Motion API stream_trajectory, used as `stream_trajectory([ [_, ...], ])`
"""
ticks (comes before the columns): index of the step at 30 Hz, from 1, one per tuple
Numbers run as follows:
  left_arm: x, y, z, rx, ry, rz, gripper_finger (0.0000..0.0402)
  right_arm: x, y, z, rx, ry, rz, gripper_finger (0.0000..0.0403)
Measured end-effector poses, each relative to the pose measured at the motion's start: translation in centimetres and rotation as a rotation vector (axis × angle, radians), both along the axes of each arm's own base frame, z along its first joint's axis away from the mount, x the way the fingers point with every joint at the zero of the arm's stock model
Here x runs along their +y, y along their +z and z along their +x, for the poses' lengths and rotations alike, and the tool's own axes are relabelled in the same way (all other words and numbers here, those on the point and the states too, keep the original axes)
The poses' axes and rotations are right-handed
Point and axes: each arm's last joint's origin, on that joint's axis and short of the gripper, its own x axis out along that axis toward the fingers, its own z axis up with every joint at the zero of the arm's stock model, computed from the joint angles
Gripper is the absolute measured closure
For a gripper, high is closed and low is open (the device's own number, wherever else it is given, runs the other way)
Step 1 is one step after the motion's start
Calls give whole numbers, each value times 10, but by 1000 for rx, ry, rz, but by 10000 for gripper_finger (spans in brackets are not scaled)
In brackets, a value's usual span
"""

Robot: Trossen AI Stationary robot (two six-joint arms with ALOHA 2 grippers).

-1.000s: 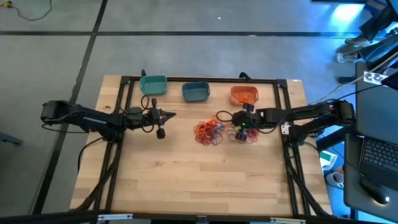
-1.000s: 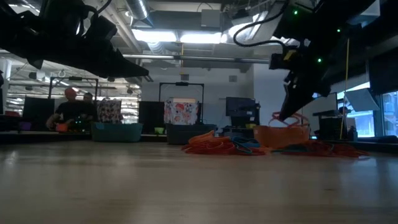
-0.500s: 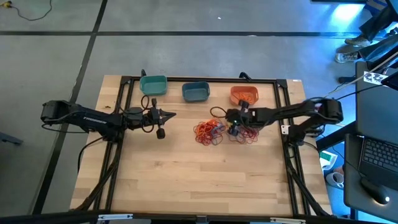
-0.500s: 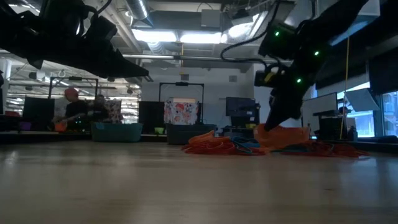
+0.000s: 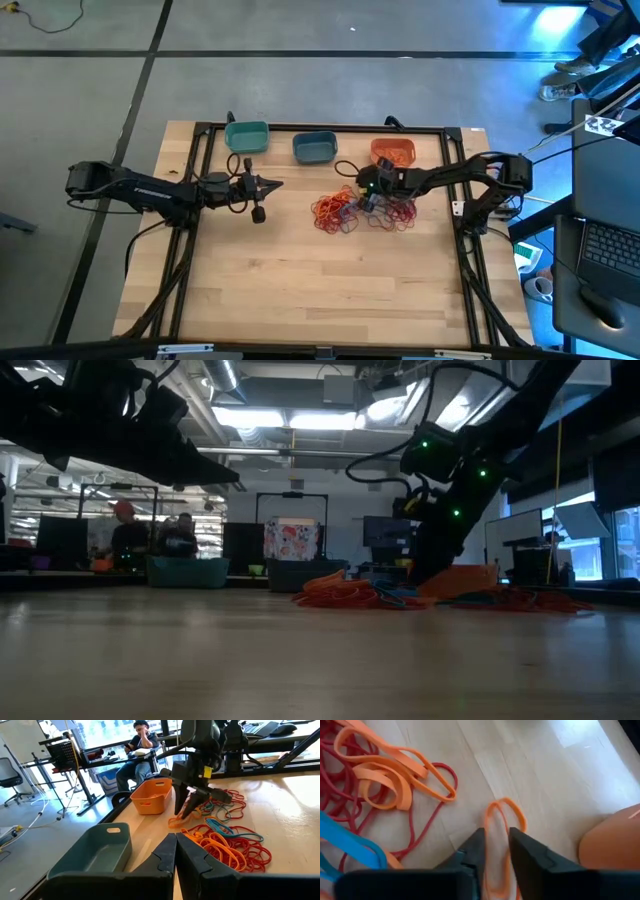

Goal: Sort rubber bands into baskets

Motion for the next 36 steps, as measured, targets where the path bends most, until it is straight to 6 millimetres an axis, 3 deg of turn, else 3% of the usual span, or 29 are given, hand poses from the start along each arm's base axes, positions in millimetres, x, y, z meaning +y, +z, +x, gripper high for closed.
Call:
stream_trajectory([
  [5, 0, 0, 0, 4, -2, 11, 396, -1, 22, 5, -3, 35, -24, 243],
  [11, 0, 0, 0, 5, -1, 10, 396, 1, 28, 6, 0, 82, 36, 226],
  [17, 0, 0, 0, 6, -2, 9, 396, 1, 9, -2, 64, 9, 31, 244],
  [28, 0, 0, 0, 6, -2, 9, 396, -1, 5, -5, 72, -70, -31, 293],
  [36, 0, 0, 0, 5, -1, 9, 396, -13, -13, -5, 127, -108, -10, 321],
])
